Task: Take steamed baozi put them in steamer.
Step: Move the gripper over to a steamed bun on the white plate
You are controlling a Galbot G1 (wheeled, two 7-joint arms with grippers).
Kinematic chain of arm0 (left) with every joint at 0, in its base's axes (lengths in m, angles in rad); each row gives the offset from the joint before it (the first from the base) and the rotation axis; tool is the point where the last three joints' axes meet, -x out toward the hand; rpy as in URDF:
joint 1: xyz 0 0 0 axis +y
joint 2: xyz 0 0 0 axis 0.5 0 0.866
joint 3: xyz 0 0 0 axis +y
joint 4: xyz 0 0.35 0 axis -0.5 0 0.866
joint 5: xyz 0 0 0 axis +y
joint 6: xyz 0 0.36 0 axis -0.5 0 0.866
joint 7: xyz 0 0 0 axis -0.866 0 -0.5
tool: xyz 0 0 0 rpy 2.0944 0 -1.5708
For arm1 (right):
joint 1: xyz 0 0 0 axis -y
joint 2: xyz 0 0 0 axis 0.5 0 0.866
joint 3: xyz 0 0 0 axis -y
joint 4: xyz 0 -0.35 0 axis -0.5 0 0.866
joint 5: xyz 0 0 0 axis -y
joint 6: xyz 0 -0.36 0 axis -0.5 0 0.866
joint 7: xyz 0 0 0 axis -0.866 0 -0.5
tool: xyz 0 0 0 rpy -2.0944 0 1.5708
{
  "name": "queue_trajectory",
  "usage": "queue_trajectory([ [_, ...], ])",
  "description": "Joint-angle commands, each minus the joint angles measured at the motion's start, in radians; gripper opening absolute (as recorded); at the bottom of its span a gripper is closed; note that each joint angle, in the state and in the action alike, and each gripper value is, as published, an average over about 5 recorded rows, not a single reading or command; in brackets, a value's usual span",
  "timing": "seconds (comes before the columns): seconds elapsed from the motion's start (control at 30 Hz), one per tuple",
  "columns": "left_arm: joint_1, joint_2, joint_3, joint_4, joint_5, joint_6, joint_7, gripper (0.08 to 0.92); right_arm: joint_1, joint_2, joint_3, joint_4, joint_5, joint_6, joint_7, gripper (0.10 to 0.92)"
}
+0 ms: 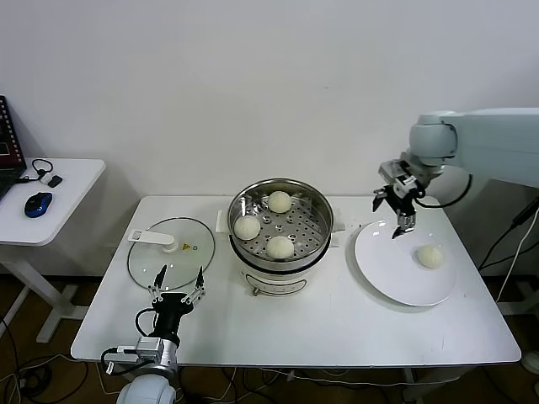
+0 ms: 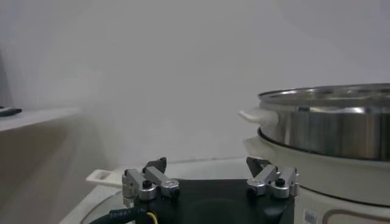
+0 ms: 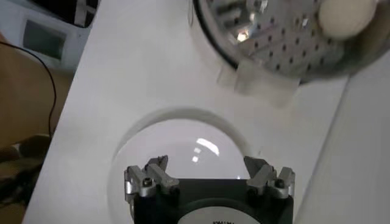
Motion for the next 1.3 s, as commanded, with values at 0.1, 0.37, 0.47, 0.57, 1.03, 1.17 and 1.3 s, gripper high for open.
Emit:
queue_trajectory([
  [0.1,0.006,0.0,-0.006,0.012,0.009,-0.001,-0.001,0.823,-0.203,-0.107,0.127,-0.279,-0.161,0.115,-0.082,0.823],
  [0.37,0.018,0.008,-0.01,0.019,0.014,-0.005,-0.004,0.823,-0.382,-0.159,0.285,-0.39,-0.268,0.131,-0.081,0.823],
  [0.47,0.019,0.009,-0.011,0.02,0.016,-0.004,-0.005,0.823,-0.432,-0.18,0.332,-0.406,-0.295,0.135,-0.078,0.823],
  [0.57,0.02,0.007,-0.009,0.02,0.019,-0.004,-0.004,0.823,-0.484,-0.196,0.39,-0.429,-0.322,0.138,-0.073,0.823],
  [1.03,0.026,0.007,-0.006,0.022,0.03,-0.005,-0.003,0.823,-0.64,-0.172,0.61,-0.602,-0.422,0.187,-0.061,0.823],
  [1.17,0.027,0.007,-0.006,0.024,0.031,-0.006,-0.003,0.823,-0.684,-0.16,0.667,-0.629,-0.446,0.191,-0.059,0.823],
  [1.3,0.029,0.007,-0.006,0.024,0.033,-0.006,-0.003,0.823,-0.727,-0.136,0.735,-0.686,-0.475,0.201,-0.058,0.823],
])
